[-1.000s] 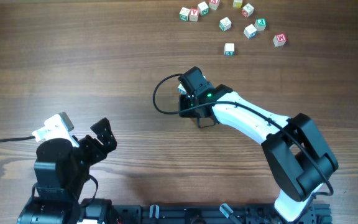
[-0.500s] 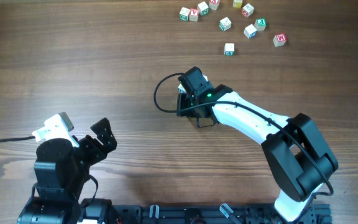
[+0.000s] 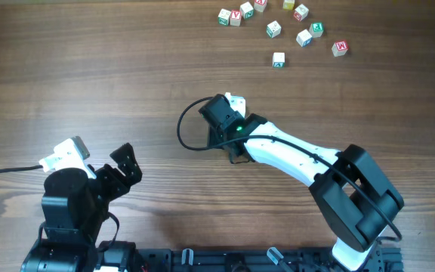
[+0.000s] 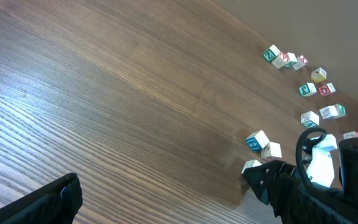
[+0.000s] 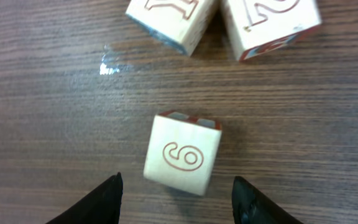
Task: Form a circle
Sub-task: 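Carry the '9' block with the right gripper toward the 'Y' and '2' blocks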
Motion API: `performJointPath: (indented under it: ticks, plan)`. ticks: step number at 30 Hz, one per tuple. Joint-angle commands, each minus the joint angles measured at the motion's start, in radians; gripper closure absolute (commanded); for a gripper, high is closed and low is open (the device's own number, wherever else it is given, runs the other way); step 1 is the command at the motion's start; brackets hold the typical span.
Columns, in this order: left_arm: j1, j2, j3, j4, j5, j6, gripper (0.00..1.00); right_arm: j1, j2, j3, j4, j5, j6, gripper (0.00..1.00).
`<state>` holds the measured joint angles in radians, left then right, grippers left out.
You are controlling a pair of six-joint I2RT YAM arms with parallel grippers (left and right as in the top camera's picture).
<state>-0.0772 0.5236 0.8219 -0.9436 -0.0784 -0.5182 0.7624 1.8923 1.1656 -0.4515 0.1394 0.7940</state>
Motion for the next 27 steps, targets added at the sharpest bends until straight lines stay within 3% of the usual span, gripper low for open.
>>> performJointPath:
  ticks: [1,5,16,27]
  plan:
    - [0.001,-0.004,-0.008,-0.002,-0.009,-0.013,0.00,-0.002,0.019,-0.008,0.003,0.051,0.055,0.44]
    - [0.001,-0.004,-0.008,-0.002,-0.010,-0.013,0.00,-0.002,0.032,-0.008,0.019,0.053,0.101,0.50]
    - [0.001,-0.004,-0.008,-0.002,-0.010,-0.013,0.00,-0.001,0.063,-0.006,0.048,0.069,0.126,0.52]
    - [0.001,-0.004,-0.008,-0.002,-0.010,-0.013,0.00,0.003,0.064,-0.005,0.044,0.078,0.151,0.68]
